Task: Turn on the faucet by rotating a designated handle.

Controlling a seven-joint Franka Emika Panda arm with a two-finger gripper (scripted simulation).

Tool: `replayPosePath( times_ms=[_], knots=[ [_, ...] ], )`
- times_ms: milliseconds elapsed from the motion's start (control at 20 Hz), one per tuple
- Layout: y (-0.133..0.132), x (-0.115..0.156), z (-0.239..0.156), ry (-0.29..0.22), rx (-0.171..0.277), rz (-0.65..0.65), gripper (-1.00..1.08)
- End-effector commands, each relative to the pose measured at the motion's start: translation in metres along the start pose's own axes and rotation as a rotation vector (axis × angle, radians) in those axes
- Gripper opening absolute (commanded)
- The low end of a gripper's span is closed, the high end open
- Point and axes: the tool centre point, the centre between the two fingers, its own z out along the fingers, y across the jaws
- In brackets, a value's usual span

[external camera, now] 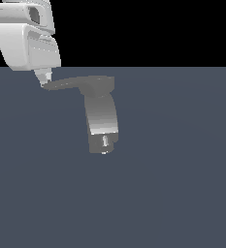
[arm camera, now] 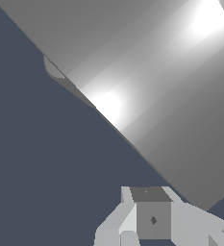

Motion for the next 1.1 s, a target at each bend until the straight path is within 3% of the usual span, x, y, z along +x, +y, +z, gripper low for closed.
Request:
replayPosePath(
  times_ms=[0,1050],
  knots=[
    [0.002,0.002,0.000,0.000,0.000,0.000,-1.00],
    [0.047,0.040,0.000,0.000,-0.001,0.000,-1.00]
  ],
)
